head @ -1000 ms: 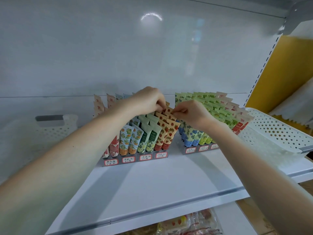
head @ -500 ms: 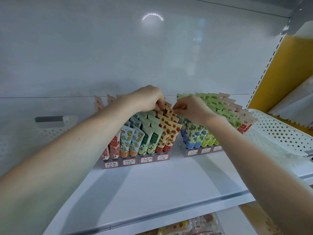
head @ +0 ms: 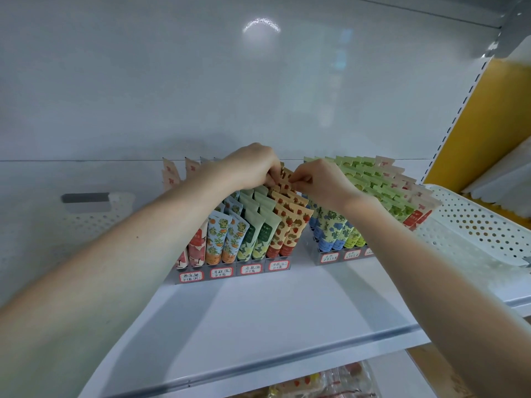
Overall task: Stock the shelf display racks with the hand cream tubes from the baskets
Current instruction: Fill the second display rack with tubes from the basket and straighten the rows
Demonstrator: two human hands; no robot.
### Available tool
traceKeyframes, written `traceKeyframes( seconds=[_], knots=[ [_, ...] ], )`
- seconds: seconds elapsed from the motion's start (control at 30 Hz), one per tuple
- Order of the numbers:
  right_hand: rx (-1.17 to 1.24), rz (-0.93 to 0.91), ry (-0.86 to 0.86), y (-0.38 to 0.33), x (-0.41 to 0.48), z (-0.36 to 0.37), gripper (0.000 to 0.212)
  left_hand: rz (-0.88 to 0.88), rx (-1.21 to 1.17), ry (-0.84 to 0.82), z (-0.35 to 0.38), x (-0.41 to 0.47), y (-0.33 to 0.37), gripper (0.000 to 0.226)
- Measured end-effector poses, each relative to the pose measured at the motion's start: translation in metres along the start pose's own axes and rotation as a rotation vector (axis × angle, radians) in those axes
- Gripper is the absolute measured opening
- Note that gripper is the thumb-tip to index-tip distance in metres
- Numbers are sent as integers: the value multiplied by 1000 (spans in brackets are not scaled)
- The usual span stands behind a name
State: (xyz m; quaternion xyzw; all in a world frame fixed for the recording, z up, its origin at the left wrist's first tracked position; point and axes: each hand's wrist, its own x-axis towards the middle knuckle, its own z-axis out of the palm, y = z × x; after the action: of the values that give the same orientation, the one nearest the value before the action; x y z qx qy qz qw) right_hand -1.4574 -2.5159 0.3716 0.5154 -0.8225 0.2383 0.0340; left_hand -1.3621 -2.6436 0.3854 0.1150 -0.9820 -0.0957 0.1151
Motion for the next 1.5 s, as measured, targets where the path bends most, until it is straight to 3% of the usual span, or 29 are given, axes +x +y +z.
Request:
traceKeyframes(
  seconds=[1.5],
  knots=[
    [47, 3, -20, -2, -9, -7, 18, -50, -33, -19, -1, -4, -1, 20]
  ],
)
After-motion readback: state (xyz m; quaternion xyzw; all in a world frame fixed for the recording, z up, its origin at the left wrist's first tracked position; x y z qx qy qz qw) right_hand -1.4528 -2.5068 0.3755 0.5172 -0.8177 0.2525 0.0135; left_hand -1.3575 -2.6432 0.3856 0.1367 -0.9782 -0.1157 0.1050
